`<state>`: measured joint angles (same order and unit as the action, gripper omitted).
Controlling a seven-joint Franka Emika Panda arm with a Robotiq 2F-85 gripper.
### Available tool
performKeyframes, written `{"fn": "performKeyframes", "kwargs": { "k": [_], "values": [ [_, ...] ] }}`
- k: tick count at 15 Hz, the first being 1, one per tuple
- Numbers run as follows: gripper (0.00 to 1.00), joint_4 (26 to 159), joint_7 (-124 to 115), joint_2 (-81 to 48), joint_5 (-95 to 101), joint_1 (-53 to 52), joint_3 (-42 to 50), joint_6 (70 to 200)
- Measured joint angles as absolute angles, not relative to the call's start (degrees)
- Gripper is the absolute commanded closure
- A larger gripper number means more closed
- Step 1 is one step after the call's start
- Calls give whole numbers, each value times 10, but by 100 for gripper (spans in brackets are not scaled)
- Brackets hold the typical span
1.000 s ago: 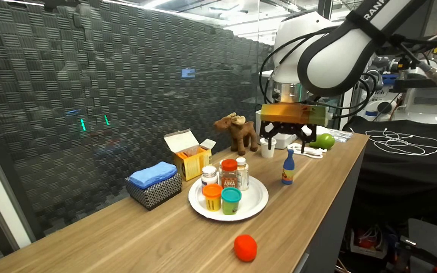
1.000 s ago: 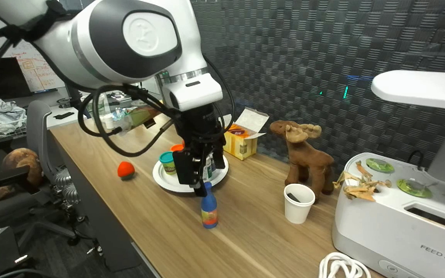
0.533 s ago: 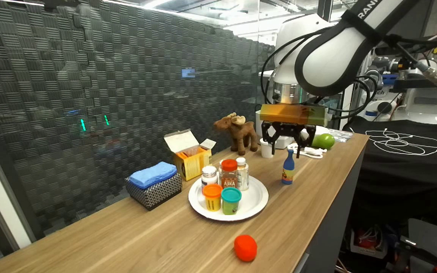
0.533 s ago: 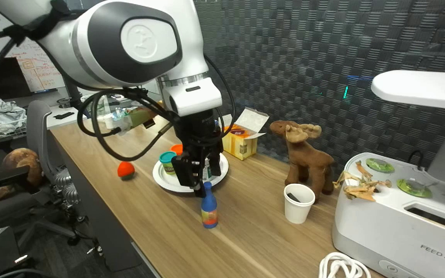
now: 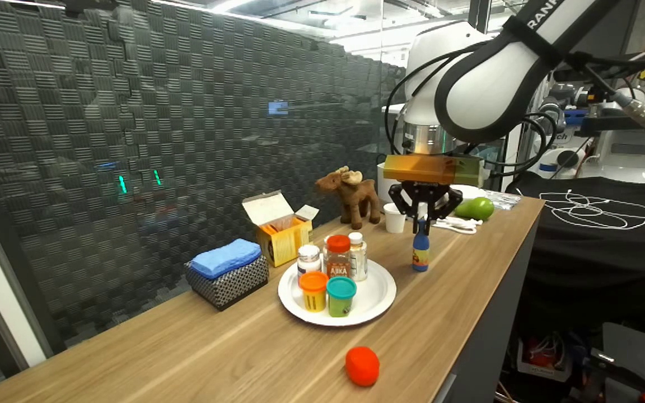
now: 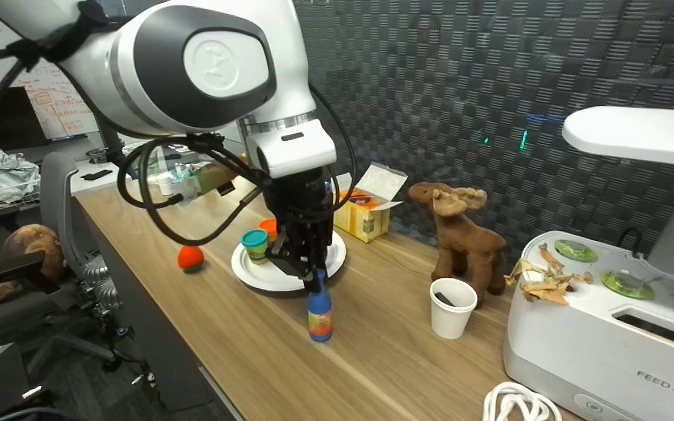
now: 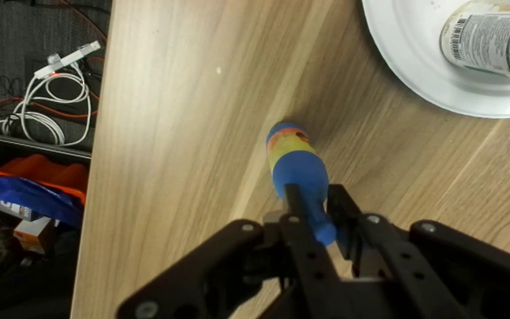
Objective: Put the bottles and orange plushie on the white plate one at a time
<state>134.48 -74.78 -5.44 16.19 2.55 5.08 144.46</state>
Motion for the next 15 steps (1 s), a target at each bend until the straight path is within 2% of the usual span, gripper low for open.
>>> {"fn": "performKeyframes", "kwargs": {
  "k": [9,15],
  "values": [
    [95,1338,-762,-24,219,1,40,1415],
    [95,1331,-782,36,268,-24,-17,1363]
  ]
}}
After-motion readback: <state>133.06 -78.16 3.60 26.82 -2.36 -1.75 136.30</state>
